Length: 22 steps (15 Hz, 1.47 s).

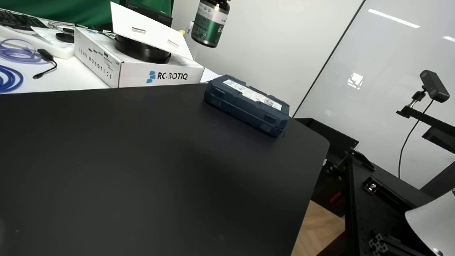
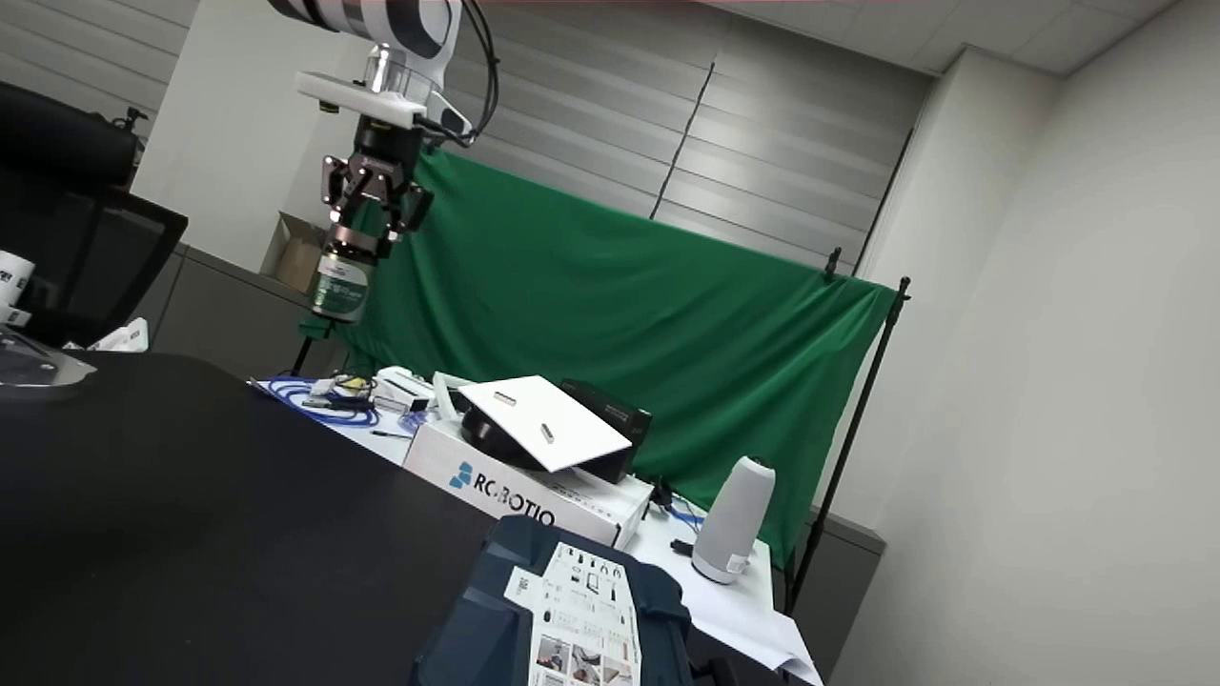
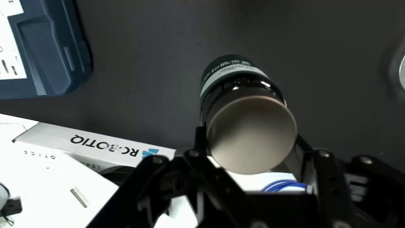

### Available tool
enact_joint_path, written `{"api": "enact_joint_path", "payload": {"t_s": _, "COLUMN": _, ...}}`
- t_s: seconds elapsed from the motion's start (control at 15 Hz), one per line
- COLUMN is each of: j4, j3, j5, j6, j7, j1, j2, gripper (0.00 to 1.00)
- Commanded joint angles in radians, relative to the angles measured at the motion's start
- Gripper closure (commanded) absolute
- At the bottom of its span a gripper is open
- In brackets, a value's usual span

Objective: Remove the bottle from the box and put it on the table

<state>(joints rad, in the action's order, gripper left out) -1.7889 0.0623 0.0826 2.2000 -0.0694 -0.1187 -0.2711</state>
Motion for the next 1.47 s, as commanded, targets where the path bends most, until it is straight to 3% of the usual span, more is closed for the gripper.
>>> {"api": "enact_joint_path", "payload": {"t_s": 0.0, "j4": -0.119, "j3": 0.02, "j5": 0.015, "j6": 0.085, "j7": 0.074, "j1": -0.004, "j2": 0.028, "gripper": 0.65}}
{"api": "enact_joint_path", "payload": {"t_s": 0.33, "j4": -0.227, "j3": 0.025, "j5": 0.011, "j6": 0.183, "j7": 0.156, "j1": 0.006, "j2": -0.023, "gripper": 0.65}}
{"api": "enact_joint_path", "payload": {"t_s": 0.73, "j4": -0.279, "j3": 0.014, "j5": 0.021, "j6": 0.22, "j7": 0.219, "j1": 0.028, "j2": -0.108, "gripper": 0.65}}
{"api": "enact_joint_path", "payload": {"t_s": 1.4, "j4": -0.297, "j3": -0.031, "j5": 0.065, "j6": 0.319, "j7": 0.179, "j1": 0.026, "j2": -0.188, "gripper": 0.65}}
